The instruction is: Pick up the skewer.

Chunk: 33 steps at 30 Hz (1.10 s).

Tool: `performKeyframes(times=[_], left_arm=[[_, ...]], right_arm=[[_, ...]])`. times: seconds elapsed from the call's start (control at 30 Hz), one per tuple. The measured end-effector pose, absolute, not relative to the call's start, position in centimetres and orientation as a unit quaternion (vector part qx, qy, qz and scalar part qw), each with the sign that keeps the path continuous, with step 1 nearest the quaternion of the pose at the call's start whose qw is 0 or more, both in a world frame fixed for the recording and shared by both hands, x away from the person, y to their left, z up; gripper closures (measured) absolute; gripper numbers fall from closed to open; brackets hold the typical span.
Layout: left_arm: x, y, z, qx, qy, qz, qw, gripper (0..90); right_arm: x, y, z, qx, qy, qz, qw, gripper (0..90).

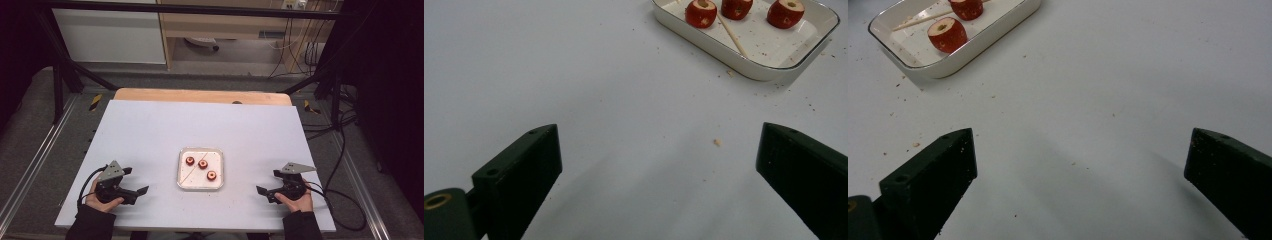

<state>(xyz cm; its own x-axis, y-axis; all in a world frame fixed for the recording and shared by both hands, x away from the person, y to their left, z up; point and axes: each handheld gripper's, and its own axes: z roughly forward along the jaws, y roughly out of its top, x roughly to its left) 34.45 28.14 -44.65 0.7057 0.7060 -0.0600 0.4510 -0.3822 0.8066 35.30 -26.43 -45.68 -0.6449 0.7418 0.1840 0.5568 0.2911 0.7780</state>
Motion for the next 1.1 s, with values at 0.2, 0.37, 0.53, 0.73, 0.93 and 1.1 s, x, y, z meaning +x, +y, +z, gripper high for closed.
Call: performKeyframes(times=[0.2,0.37,0.53,0.73,0.93,1.1], left_arm=[[34.5,28.0,-44.6,0.819,0.353,0.15,0.426,4.3],[34.5,27.7,-44.5,0.821,0.35,0.15,0.426,4.4],[34.6,27.2,-44.4,0.822,0.352,0.15,0.422,4.5],[34.7,26.8,-44.3,0.822,0.352,0.149,0.421,4.6],[34.7,26.3,-44.1,0.823,0.352,0.148,0.421,4.5],[34.7,25.6,-43.9,0.825,0.352,0.147,0.418,4.6]], right_arm=[[35.2,-26.5,-45.6,0.406,0.796,0.436,0.106,0.9],[35.3,-26.5,-45.6,0.407,0.796,0.436,0.105,0.9],[35.2,-26.5,-45.6,0.407,0.796,0.436,0.105,0.9],[35.2,-26.4,-45.6,0.408,0.796,0.435,0.105,0.9],[35.2,-26.4,-45.6,0.408,0.796,0.435,0.105,0.8],[35.3,-26.4,-45.7,0.407,0.796,0.435,0.107,0.9]])
